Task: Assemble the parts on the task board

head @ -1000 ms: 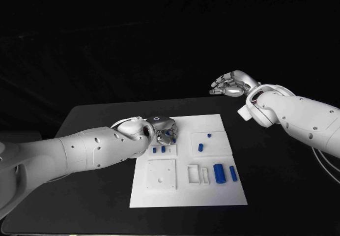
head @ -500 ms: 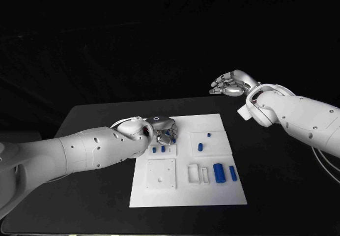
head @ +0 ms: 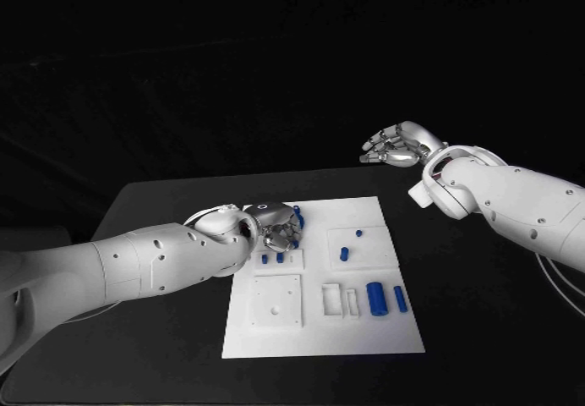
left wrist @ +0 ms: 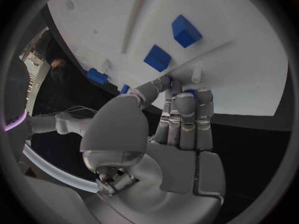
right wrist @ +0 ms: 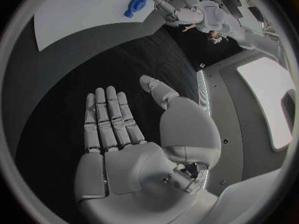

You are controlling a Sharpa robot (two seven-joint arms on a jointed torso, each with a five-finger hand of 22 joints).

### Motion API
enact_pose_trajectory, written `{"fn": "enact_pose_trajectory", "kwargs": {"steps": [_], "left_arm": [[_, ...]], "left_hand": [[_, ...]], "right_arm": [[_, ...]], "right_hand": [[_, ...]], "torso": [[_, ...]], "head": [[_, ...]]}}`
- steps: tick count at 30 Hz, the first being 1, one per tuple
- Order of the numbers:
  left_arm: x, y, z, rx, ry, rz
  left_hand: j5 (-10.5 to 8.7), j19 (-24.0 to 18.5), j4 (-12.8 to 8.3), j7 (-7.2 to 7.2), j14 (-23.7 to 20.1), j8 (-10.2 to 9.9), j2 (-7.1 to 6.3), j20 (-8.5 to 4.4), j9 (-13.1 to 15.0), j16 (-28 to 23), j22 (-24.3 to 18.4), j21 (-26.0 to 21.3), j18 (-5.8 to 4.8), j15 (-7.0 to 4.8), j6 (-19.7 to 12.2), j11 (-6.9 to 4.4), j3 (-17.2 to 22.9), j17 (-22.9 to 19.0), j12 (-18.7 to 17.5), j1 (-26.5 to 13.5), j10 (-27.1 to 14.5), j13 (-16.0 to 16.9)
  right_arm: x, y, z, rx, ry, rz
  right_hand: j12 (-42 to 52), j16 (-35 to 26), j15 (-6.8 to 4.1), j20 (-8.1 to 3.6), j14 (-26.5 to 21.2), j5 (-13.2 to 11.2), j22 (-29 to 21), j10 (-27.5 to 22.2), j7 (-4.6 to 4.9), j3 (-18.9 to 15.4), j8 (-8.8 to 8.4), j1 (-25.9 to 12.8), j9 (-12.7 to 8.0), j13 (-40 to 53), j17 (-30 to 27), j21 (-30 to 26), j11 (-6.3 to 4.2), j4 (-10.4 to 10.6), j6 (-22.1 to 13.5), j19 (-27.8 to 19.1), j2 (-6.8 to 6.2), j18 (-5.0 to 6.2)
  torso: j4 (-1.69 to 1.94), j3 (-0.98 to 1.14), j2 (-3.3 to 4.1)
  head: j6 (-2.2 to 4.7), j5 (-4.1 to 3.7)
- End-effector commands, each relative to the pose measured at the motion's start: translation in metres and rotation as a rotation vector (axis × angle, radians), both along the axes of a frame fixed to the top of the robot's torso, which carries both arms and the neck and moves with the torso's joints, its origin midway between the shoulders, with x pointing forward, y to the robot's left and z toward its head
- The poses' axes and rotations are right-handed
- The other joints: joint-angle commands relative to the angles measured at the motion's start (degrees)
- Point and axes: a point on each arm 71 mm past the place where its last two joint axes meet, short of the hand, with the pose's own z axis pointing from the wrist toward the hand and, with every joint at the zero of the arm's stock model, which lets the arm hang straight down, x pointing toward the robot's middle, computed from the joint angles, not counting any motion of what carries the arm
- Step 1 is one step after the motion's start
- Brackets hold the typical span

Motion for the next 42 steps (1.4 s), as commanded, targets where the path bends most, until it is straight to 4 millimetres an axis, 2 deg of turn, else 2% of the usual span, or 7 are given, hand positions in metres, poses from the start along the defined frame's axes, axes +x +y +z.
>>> {"fn": "enact_pose_trajectory", "kwargs": {"steps": [1, 12, 16, 24, 30, 42], "left_arm": [[-0.001, 0.001, 0.002, -0.06, 0.0, 0.019], [0.0, 0.01, 0.022, -0.171, -0.032, 0.041], [-0.001, 0.015, 0.025, -0.178, -0.019, 0.052], [-0.002, 0.036, 0.023, -0.157, 0.04, 0.08], [-0.002, 0.048, 0.023, -0.145, 0.041, 0.099], [-0.003, 0.056, 0.021, -0.115, 0.045, 0.102]], "left_hand": [[-0.29, 0.2, 0.38, -0.05, 0.24, 0.03, 0.08, -0.39, -0.01, 0.23, 0.94, 0.39, 4.06, -0.12, 0.26, -0.22, 0.06, 0.1, -0.31, -0.56, 0.26, -0.09], [0.06, 0.53, 0.23, -0.04, 0.51, -0.01, 0.07, -0.55, -0.15, 0.37, 0.92, 0.55, 4.15, -0.18, 0.27, -0.27, 0.37, 0.18, -0.52, -0.21, 0.31, -0.16], [0.08, 0.56, 0.22, -0.04, 0.53, 0.0, 0.05, -0.55, -0.16, 0.38, 0.93, 0.58, 4.15, -0.18, 0.29, -0.27, 0.38, 0.19, -0.54, -0.2, 0.33, -0.17], [0.08, 0.53, 0.27, 0.0, 0.48, -0.05, -0.14, -0.52, -0.24, 0.35, 0.93, 0.59, 4.1, -0.14, 0.22, -0.23, 0.3, 0.19, -0.68, -0.4, 0.27, -0.22], [0.05, 0.49, 0.27, 0.0, 0.44, -0.07, -0.15, -0.52, -0.26, 0.33, 0.93, 0.58, 4.09, -0.13, 0.2, -0.22, 0.31, 0.18, -0.72, -0.41, 0.26, -0.24], [0.05, 0.39, 0.12, 0.01, 0.35, -0.11, -0.16, -0.52, -0.34, 0.27, 0.93, 0.56, 4.09, -0.12, 0.14, -0.21, 0.43, 0.18, -0.82, -0.21, 0.27, -0.27]], "right_arm": [[0.0, 0.001, 0.0, 0.0, -0.001, 0.015], [0.0, 0.0, 0.0, -0.001, 0.0, 0.013], [-0.001, -0.001, 0.0, -0.001, -0.001, 0.012], [-0.001, -0.003, 0.0, -0.002, -0.002, 0.008], [-0.001, -0.003, 0.0, -0.002, -0.002, 0.008], [-0.001, -0.001, 0.0, 0.0, -0.004, 0.013]], "right_hand": [[-0.29, 0.39, 0.17, -0.05, -0.04, 0.38, 0.07, 0.35, 0.09, -0.33, 0.19, -0.25, -0.07, -0.08, -0.1, -0.4, 0.12, -0.08, -0.37, 0.38, 0.32, -0.69], [-0.3, 0.41, 0.17, -0.05, -0.04, 0.39, 0.1, 0.35, 0.09, -0.33, 0.19, -0.24, -0.08, -0.08, -0.13, -0.43, 0.12, -0.1, -0.36, 0.39, 0.32, -0.69], [-0.3, 0.41, 0.17, -0.04, -0.04, 0.39, 0.11, 0.36, 0.09, -0.33, 0.2, -0.24, -0.08, -0.08, -0.14, -0.44, 0.12, -0.1, -0.36, 0.4, 0.32, -0.69], [-0.31, 0.42, 0.17, -0.04, -0.05, 0.4, 0.13, 0.36, 0.09, -0.34, 0.2, -0.25, -0.09, -0.08, -0.16, -0.47, 0.12, -0.1, -0.36, 0.4, 0.32, -0.69], [-0.32, 0.43, 0.17, -0.04, -0.05, 0.4, 0.15, 0.36, 0.09, -0.35, 0.2, -0.25, -0.09, -0.08, -0.18, -0.49, 0.12, -0.11, -0.35, 0.41, 0.3, -0.69], [-0.33, 0.46, 0.16, -0.04, -0.06, 0.41, 0.19, 0.37, 0.08, -0.34, 0.21, -0.24, -0.1, -0.08, -0.22, -0.54, 0.12, -0.11, -0.34, 0.43, 0.34, -0.68]], "torso": [[0.04, 0.02, -0.06], [0.09, -0.04, -0.05], [0.14, 0.0, -0.1], [0.08, -0.03, -0.05], [0.17, -0.03, -0.05], [0.08, -0.05, 0.0]], "head": [[0.08, 0.0], [0.2, 0.05], [0.18, 0.16], [0.31, 0.35], [0.26, 0.36], [0.22, 0.72]]}}
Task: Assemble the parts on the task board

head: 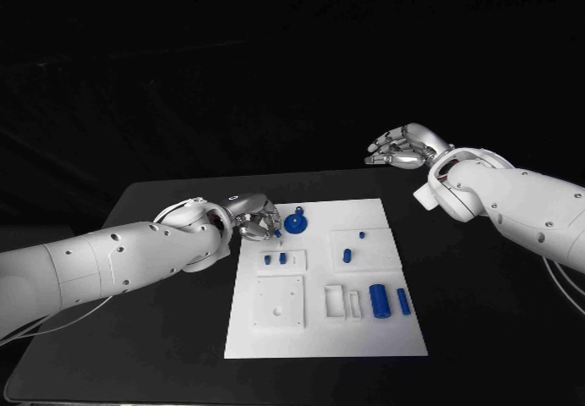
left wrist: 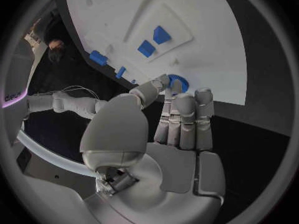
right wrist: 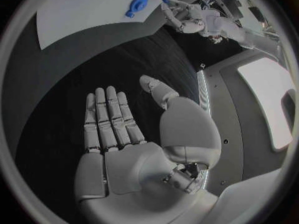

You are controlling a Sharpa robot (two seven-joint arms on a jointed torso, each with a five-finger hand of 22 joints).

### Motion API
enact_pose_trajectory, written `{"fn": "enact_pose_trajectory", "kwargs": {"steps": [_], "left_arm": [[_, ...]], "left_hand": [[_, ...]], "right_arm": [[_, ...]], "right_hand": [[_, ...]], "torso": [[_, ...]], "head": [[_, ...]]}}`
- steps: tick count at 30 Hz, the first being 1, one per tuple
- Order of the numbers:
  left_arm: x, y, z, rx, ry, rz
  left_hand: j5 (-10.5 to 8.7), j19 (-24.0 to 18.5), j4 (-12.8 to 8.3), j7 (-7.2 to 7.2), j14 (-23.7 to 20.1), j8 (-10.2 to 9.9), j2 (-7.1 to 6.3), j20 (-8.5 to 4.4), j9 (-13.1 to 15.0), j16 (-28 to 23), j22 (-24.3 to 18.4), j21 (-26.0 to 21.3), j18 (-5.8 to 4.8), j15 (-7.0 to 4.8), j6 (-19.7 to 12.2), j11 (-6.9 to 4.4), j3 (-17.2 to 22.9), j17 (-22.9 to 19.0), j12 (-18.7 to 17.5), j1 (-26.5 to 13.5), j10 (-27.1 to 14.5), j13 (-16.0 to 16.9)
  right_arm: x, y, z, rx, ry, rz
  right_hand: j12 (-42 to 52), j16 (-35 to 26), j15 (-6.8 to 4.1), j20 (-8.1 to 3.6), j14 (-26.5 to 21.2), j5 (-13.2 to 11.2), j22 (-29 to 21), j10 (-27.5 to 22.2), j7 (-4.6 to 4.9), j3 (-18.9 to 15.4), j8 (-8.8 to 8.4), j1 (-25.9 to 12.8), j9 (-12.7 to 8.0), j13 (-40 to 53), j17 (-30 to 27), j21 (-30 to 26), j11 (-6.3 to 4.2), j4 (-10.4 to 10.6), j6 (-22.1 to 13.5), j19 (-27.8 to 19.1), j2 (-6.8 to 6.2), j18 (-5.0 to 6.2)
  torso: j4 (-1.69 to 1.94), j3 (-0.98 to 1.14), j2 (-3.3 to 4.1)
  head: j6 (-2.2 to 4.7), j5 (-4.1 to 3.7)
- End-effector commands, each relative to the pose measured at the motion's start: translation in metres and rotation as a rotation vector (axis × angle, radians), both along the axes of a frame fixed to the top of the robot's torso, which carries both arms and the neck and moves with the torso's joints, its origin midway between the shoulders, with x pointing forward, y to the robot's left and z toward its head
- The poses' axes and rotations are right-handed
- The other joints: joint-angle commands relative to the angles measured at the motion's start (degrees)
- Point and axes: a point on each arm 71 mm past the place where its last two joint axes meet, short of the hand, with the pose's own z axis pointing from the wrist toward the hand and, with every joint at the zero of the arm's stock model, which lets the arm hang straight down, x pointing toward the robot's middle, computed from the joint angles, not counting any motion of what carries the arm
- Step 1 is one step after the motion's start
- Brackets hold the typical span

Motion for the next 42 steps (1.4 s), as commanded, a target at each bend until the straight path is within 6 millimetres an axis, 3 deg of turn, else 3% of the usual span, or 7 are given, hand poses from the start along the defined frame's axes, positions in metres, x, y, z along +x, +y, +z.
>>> {"fn": "enact_pose_trajectory", "kwargs": {"steps": [1, 14, 42], "left_arm": [[0.0, -0.002, -0.001, 0.018, 0.011, -0.016], [0.002, 0.003, -0.007, 0.05, 0.018, -0.005], [-0.003, -0.008, -0.022, 0.052, 0.05, -0.025]], "left_hand": [[0.05, -0.03, -0.04, 0.06, 0.04, -0.23, -0.17, -0.16, -0.07, 0.27, 0.95, 0.34, 4.12, -0.02, 0.18, -0.11, 0.28, 0.07, -0.39, -0.21, 0.2, -0.1], [0.06, -0.05, -0.09, 0.08, 0.02, -0.26, -0.18, -0.16, -0.11, 0.26, 0.95, 0.34, 4.12, 0.0, 0.14, -0.1, 0.31, 0.08, -0.45, -0.15, 0.19, -0.12], [0.03, -0.09, -0.13, 0.13, -0.02, -0.3, -0.13, -0.14, -0.19, 0.24, 0.93, 0.33, 4.1, 0.02, 0.07, -0.07, 0.38, 0.08, -0.56, -0.05, 0.2, -0.15]], "right_arm": [[-0.001, 0.003, 0.0, 0.002, -0.004, 0.02], [-0.001, 0.003, 0.0, 0.001, -0.004, 0.019], [-0.001, 0.003, 0.0, 0.002, -0.004, 0.02]], "right_hand": [[-0.33, 0.24, 0.16, -0.04, -0.05, 0.19, 0.11, 0.37, 0.08, -0.34, 0.22, -0.24, -0.06, -0.08, -0.07, -0.32, 0.12, -0.11, -0.34, 0.43, 0.35, -0.68], [-0.34, 0.26, 0.16, -0.04, -0.06, 0.2, 0.14, 0.38, 0.08, -0.34, 0.22, -0.23, -0.07, -0.08, -0.1, -0.36, 0.11, -0.13, -0.34, 0.44, 0.37, -0.68], [-0.36, 0.31, 0.16, -0.03, -0.06, 0.2, 0.22, 0.4, 0.08, -0.35, 0.24, -0.21, -0.09, -0.08, -0.18, -0.46, 0.11, -0.17, -0.33, 0.48, 0.39, -0.67]], "torso": [[-0.06, 0.01, 0.0], [-0.08, 0.06, -0.02], [-0.09, 0.04, 0.0]], "head": [[-0.04, 0.19], [-0.25, 0.29], [-0.42, 0.28]]}}
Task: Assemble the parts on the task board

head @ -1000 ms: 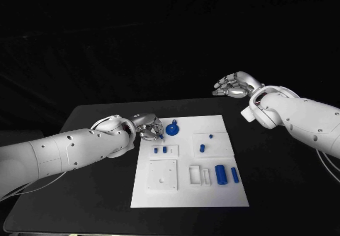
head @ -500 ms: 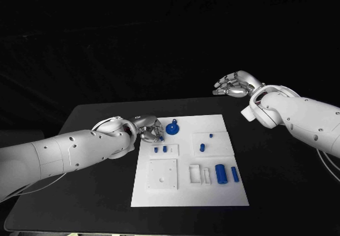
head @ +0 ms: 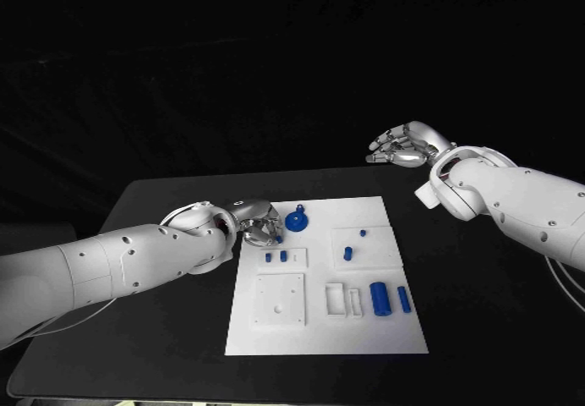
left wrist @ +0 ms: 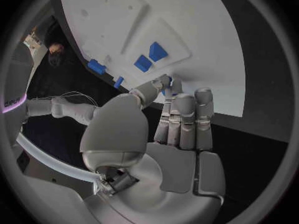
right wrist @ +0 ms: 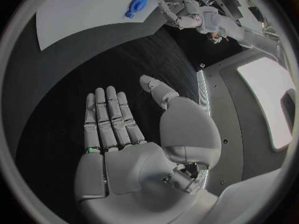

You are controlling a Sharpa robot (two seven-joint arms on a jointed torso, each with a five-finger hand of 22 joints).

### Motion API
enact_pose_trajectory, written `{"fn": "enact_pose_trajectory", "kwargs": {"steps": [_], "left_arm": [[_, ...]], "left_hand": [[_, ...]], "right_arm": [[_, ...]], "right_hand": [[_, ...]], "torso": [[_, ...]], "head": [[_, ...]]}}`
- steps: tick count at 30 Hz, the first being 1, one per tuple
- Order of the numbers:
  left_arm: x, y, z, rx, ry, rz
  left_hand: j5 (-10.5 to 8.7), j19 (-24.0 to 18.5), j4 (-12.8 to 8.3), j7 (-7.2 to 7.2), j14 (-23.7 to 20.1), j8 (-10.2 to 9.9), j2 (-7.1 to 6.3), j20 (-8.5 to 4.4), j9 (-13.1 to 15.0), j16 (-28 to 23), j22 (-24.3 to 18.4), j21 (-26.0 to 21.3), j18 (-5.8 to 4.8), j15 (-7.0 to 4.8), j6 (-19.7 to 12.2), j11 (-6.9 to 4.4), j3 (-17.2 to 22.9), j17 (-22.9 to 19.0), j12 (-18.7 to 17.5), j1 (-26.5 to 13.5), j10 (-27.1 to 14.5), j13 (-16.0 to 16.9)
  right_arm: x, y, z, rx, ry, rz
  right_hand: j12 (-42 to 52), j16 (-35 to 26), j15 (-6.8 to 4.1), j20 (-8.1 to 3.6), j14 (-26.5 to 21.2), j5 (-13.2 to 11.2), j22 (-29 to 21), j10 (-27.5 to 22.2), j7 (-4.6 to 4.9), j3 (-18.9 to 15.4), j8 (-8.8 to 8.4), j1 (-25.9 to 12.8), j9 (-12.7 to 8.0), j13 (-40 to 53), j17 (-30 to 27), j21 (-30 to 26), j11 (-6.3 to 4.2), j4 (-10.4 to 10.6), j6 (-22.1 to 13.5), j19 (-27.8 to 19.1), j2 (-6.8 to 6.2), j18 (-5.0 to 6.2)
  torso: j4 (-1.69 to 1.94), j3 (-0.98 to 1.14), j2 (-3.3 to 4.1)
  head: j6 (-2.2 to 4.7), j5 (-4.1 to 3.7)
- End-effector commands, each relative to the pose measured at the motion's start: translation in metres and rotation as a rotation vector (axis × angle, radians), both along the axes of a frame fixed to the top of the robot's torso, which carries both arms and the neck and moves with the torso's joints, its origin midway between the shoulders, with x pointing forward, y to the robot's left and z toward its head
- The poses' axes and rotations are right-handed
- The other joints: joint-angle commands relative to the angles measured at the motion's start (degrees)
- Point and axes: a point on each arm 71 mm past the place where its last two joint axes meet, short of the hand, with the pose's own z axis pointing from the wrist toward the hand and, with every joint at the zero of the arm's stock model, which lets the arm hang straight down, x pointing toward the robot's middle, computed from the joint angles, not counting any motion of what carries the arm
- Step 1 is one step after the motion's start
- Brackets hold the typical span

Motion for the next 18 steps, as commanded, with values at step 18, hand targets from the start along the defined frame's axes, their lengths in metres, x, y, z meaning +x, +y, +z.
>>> {"fn": "enact_pose_trajectory", "kwargs": {"steps": [18], "left_arm": [[-0.0026, -0.0034, -0.0059, 0.025, 0.034, -0.012]], "left_hand": [[-0.04, -0.11, -0.04, 0.33, -0.2, -0.37, -0.18, -0.33, -0.16, 0.2, 0.89, 0.31, 4.09, 0.0, -0.06, 0.15, 0.24, 0.05, -0.57, 0.01, 0.12, -0.15]], "right_arm": [[-0.0007, 0.0009, 0.0001, 0.0, -0.003, 0.014]], "right_hand": [[-0.37, 0.34, 0.15, -0.03, -0.07, 0.2, 0.1, 0.42, 0.07, -0.19, 0.24, -0.21, -0.06, -0.08, -0.13, -0.29, 0.11, -0.03, -0.33, 0.51, 0.4, -0.66]], "torso": [[0.0, -0.01, 0.02]], "head": [[0.08, -0.17]]}}
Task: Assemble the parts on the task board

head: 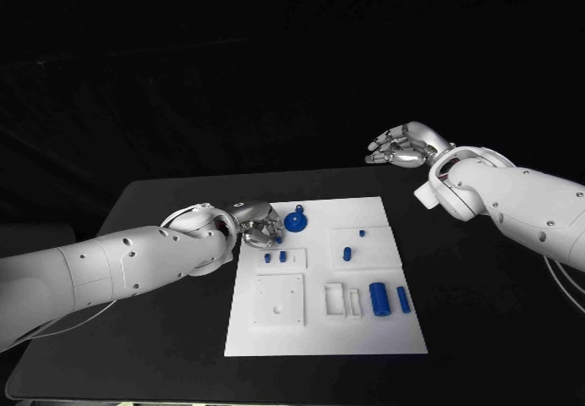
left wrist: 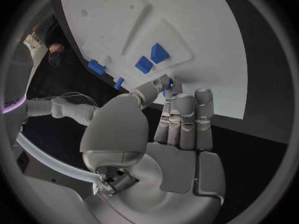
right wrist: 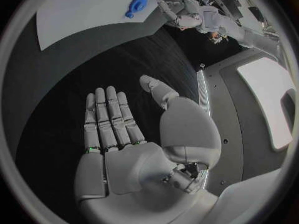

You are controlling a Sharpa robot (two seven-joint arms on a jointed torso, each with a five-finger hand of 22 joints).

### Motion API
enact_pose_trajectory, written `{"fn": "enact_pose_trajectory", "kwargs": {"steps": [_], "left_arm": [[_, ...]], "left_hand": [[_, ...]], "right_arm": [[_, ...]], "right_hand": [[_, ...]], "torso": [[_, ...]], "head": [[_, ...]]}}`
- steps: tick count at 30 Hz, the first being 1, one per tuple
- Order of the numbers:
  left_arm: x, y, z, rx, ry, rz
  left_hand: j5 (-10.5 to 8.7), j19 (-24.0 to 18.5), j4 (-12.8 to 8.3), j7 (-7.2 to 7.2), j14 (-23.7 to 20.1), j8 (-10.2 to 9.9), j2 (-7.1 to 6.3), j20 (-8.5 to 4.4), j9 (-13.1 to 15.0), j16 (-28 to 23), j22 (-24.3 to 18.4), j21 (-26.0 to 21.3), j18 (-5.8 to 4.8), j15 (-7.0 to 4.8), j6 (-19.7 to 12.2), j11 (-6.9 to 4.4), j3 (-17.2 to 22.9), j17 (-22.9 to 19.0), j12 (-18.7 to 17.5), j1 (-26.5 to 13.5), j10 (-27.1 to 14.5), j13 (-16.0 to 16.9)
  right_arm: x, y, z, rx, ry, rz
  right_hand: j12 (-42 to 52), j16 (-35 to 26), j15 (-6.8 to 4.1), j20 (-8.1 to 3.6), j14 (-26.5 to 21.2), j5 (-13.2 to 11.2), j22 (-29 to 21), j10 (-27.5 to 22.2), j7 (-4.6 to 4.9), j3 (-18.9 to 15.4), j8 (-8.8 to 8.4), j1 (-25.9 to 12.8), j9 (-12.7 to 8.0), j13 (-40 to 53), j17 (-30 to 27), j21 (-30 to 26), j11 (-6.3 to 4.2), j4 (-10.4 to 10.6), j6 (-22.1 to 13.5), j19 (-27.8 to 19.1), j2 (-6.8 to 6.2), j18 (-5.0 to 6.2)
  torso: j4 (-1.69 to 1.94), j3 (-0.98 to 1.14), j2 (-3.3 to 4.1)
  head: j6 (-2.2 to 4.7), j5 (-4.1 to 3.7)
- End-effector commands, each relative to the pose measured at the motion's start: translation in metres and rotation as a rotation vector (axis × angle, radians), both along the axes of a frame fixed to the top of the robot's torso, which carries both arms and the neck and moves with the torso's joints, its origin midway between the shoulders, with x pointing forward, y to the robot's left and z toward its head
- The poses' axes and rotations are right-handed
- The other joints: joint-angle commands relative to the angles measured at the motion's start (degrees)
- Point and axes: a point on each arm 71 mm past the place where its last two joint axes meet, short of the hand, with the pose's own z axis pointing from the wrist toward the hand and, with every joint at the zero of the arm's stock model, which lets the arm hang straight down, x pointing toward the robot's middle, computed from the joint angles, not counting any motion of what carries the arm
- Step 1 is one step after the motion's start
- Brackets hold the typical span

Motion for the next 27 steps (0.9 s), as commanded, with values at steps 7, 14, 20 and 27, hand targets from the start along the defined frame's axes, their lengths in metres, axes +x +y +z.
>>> {"fn": "enact_pose_trajectory", "kwargs": {"steps": [7, 14, 20, 27], "left_arm": [[-0.002, -0.0004, -0.0039, 0.028, 0.018, -0.006], [-0.0021, 0.0015, -0.0013, 0.012, -0.012, 0.003], [-0.0017, 0.0037, 0.0013, -0.005, -0.041, 0.009], [-0.0008, 0.0067, 0.0028, -0.016, -0.062, 0.023]], "left_hand": [[-0.47, -0.34, -0.47, 0.8, -0.64, -0.72, -1.45, -0.19, -0.48, 0.02, 0.89, 0.2, 4.09, 0.34, -1.06, 0.58, 0.03, 0.05, -0.94, 0.12, -0.61, -0.35], [-0.71, -0.9, -1.38, 1.09, -1.57, -2.09, -3.65, 0.28, -1.26, -0.38, 0.86, -0.05, 4.11, 0.89, -3.94, 1.15, 0.06, -0.06, -1.4, 1.04, -2.12, -0.72], [-0.73, -0.92, -1.11, 1.04, -1.71, -2.72, -4.4, 0.63, -1.74, -0.3, 0.81, -0.13, 4.29, 1.2, -5.8, 1.45, 0.14, -0.01, -1.22, 1.32, -2.98, -0.91], [-0.68, -0.76, -0.97, 1.07, -1.6, -2.82, -4.57, 0.67, -1.87, -0.24, 0.79, -0.11, 4.42, 1.18, -6.37, 1.44, 0.22, 0.01, -1.08, 1.56, -2.95, -0.88]], "right_arm": [[-0.0007, 0.0007, 0.0002, 0.0, -0.003, 0.013], [-0.0009, -0.0007, 0.0003, -0.001, -0.003, 0.011], [-0.002, -0.0007, -0.0006, 0.0, -0.001, 0.014], [-0.0024, -0.003, -0.0024, -0.002, 0.006, 0.009]], "right_hand": [[-0.38, 0.36, 0.16, -0.03, -0.07, 0.2, 0.08, 0.42, 0.08, -0.19, 0.24, -0.21, -0.08, -0.08, -0.1, -0.31, 0.11, -0.03, -0.33, 0.52, 0.4, -0.66], [-0.39, 0.36, 0.16, -0.02, -0.08, 0.2, 0.1, 0.41, 0.08, -0.2, 0.24, -0.21, -0.08, -0.08, -0.11, -0.33, 0.11, -0.04, -0.33, 0.52, 0.38, -0.66], [-0.4, 0.37, 0.16, -0.03, -0.08, 0.2, 0.11, 0.41, 0.08, -0.2, 0.24, -0.2, -0.09, -0.08, -0.13, -0.35, 0.12, -0.05, -0.34, 0.52, 0.37, -0.65], [-0.42, 0.37, 0.17, -0.03, -0.11, 0.17, 0.14, 0.39, 0.08, -0.18, 0.23, -0.14, -0.1, -0.09, -0.16, -0.4, 0.12, -0.11, -0.37, 0.52, 0.37, -0.65]], "torso": [[0.0, 0.03, -0.02], [-0.02, 0.0, 0.02], [0.0, -0.03, 0.02], [0.01, -0.02, 0.01]], "head": [[0.05, -0.06], [0.11, -0.12], [0.14, -0.2], [0.17, -0.22]]}}
